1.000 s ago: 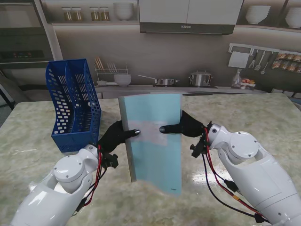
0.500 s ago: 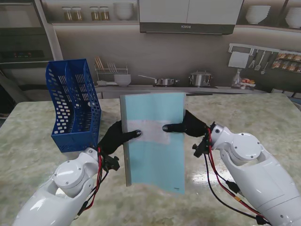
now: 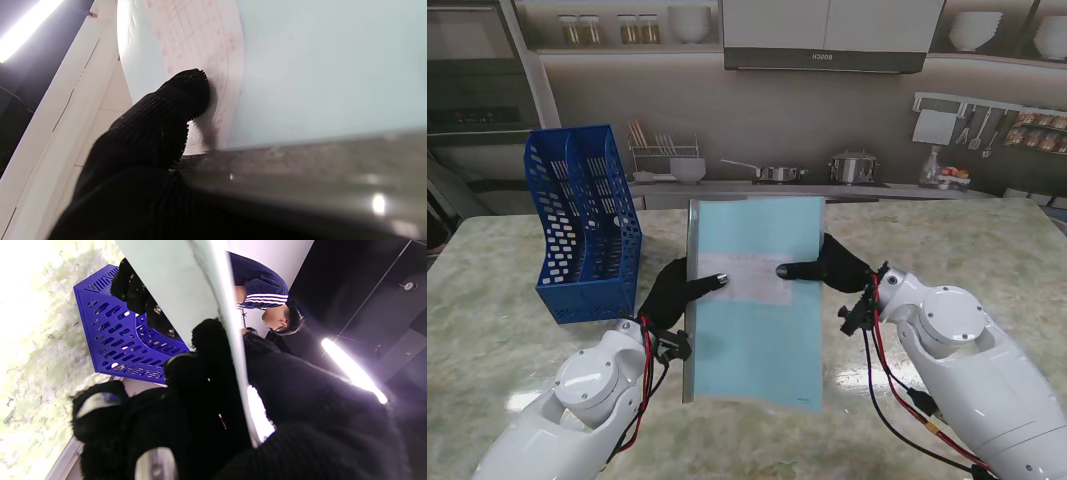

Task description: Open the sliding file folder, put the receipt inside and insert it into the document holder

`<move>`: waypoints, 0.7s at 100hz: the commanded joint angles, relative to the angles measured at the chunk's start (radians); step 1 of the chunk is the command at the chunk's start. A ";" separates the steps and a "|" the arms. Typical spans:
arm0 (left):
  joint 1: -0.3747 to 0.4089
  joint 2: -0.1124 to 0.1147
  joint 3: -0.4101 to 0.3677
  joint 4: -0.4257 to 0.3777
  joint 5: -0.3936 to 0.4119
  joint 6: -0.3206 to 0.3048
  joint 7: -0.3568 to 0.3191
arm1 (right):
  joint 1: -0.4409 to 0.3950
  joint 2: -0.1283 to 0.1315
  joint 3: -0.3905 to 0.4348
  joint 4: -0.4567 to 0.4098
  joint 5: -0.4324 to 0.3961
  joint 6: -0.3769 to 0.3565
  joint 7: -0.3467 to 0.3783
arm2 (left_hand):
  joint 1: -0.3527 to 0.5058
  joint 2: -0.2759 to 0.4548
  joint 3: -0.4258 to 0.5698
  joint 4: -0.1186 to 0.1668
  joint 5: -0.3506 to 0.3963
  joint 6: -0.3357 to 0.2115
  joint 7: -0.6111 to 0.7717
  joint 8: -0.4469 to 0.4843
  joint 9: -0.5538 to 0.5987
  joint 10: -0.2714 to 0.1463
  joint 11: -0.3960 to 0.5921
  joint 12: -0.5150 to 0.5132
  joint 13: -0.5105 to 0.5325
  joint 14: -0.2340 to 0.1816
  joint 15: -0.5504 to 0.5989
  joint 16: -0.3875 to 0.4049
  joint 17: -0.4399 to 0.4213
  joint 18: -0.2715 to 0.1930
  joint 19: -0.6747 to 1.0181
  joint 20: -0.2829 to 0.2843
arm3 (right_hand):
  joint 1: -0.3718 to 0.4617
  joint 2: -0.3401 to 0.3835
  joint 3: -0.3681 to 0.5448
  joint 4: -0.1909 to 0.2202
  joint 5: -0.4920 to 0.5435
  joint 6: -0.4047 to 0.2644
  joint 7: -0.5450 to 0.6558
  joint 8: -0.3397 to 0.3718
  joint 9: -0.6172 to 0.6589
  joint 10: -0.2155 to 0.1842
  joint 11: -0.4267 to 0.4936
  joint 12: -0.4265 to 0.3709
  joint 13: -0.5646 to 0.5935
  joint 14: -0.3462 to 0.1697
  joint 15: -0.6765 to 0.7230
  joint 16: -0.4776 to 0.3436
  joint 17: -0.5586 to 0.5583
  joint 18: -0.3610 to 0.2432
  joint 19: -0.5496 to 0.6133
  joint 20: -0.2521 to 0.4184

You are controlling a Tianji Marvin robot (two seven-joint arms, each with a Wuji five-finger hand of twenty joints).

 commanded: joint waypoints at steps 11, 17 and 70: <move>0.008 -0.005 0.004 -0.008 0.001 -0.005 0.002 | -0.012 -0.008 0.005 -0.005 0.007 0.021 -0.005 | 0.063 0.030 0.239 0.197 0.083 0.043 0.111 0.036 0.071 -0.066 0.075 -0.025 0.080 0.054 0.097 -0.032 0.091 -0.441 0.200 -0.037 | 0.177 -0.027 0.089 0.003 -0.107 -0.222 0.032 -0.174 0.070 0.210 0.055 -0.027 -0.013 0.015 0.074 0.021 -0.021 -0.152 0.173 0.060; 0.010 -0.006 0.004 -0.011 0.010 -0.009 0.012 | -0.017 -0.008 0.010 -0.010 0.007 0.028 -0.008 | 0.063 0.031 0.241 0.205 0.087 0.048 0.114 0.038 0.073 -0.064 0.077 -0.027 0.087 0.052 0.100 -0.034 0.092 -0.450 0.203 -0.036 | 0.177 -0.049 0.081 -0.003 -0.123 -0.209 0.035 -0.221 0.071 0.210 0.042 -0.040 -0.012 0.017 0.072 0.018 -0.032 -0.162 0.169 0.065; 0.049 -0.003 -0.017 -0.061 0.183 -0.084 0.114 | -0.064 -0.007 0.054 -0.047 -0.021 0.040 -0.049 | 0.073 0.041 0.233 0.217 0.084 0.057 0.115 0.059 0.072 -0.057 0.080 -0.027 0.089 0.060 0.108 -0.037 0.094 -0.463 0.204 -0.017 | 0.102 -0.170 -0.017 0.007 -0.197 -0.069 0.109 -0.430 -0.012 0.186 -0.071 -0.219 -0.010 0.058 -0.069 -0.174 -0.225 -0.165 0.044 0.126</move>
